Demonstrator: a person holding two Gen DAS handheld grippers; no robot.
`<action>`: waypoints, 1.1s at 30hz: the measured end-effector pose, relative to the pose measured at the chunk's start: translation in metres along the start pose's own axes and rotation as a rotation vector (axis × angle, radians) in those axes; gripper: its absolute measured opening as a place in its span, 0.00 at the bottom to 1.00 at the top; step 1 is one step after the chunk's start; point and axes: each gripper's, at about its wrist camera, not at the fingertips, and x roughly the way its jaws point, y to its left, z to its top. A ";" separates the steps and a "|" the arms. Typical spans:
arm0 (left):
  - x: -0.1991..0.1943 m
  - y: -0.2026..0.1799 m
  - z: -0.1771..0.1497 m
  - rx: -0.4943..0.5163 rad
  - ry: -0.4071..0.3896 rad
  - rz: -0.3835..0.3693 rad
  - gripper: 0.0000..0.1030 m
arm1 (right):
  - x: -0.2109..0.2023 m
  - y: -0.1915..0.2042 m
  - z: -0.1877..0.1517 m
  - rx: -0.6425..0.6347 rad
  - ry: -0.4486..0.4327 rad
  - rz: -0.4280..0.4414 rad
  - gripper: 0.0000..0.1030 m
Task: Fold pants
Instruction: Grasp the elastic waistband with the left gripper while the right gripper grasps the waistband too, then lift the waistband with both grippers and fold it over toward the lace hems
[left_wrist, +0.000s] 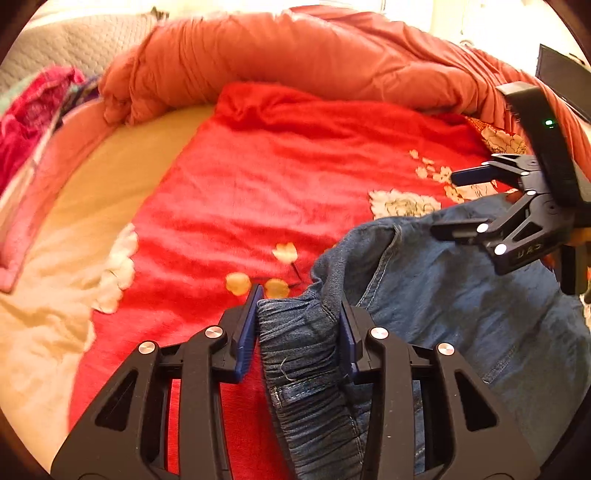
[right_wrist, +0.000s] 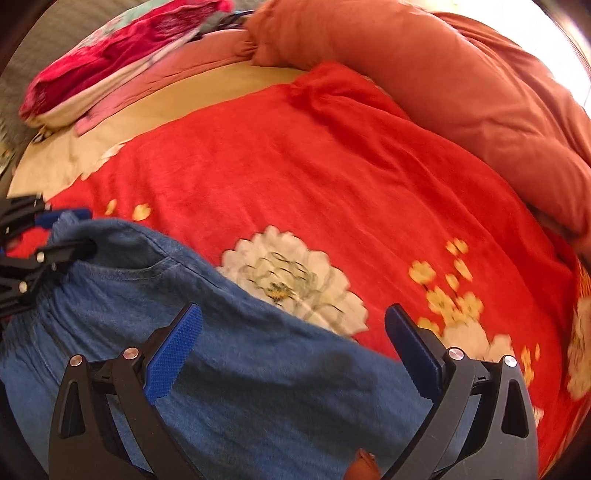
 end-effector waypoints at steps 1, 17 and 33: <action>-0.003 -0.001 0.001 0.000 -0.015 0.001 0.28 | 0.001 0.003 0.001 -0.026 -0.005 0.001 0.96; -0.012 -0.001 0.001 0.010 -0.059 0.027 0.28 | 0.011 0.044 -0.006 -0.136 -0.006 0.049 0.16; -0.069 -0.026 -0.004 0.113 -0.196 0.074 0.28 | -0.099 0.058 -0.049 0.070 -0.227 0.025 0.12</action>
